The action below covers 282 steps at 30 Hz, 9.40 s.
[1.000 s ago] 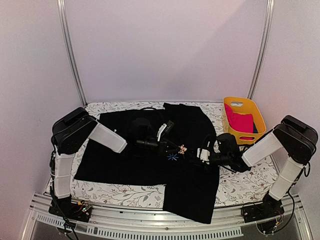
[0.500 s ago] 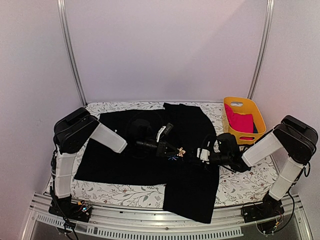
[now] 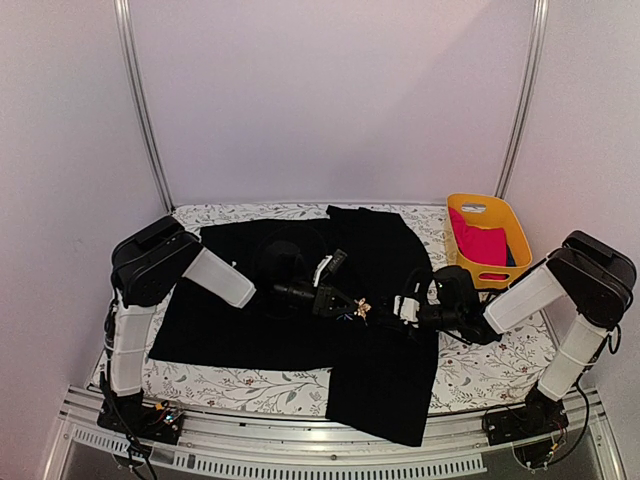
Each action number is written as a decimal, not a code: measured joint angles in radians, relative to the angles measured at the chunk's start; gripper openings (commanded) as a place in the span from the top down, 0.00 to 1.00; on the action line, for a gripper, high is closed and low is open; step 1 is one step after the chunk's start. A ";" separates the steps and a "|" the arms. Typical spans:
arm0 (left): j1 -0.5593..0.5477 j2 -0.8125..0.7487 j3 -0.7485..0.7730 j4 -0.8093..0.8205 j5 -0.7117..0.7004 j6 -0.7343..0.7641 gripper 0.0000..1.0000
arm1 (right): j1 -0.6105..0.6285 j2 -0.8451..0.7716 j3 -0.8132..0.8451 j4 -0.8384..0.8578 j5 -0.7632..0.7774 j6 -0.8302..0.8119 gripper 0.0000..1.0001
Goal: Pin the brooch onto the clothing
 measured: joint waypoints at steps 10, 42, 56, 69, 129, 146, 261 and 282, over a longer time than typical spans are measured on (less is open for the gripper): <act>0.014 -0.002 0.045 -0.022 -0.008 0.025 1.00 | 0.003 -0.007 -0.012 0.006 0.000 -0.001 1.00; 0.019 0.007 0.047 -0.042 0.010 0.029 1.00 | 0.003 -0.014 -0.012 0.008 0.008 0.000 1.00; 0.018 0.007 0.045 -0.033 0.025 0.011 1.00 | 0.003 -0.024 -0.012 0.016 0.013 0.000 1.00; 0.010 0.038 0.045 -0.031 0.039 -0.007 1.00 | 0.003 -0.024 -0.012 0.031 0.034 0.000 1.00; -0.007 0.083 0.091 -0.129 0.039 0.034 1.00 | 0.020 0.025 0.061 -0.025 0.179 0.193 0.65; 0.000 0.054 0.078 -0.135 0.050 0.017 1.00 | 0.186 -0.161 -0.001 -0.177 0.316 0.736 0.72; 0.023 0.055 0.082 -0.125 0.080 -0.068 1.00 | 0.189 -0.247 0.082 -0.483 0.434 1.035 0.83; 0.017 0.065 0.145 -0.246 0.076 0.163 1.00 | -0.071 0.006 0.303 -0.476 -0.091 0.732 0.62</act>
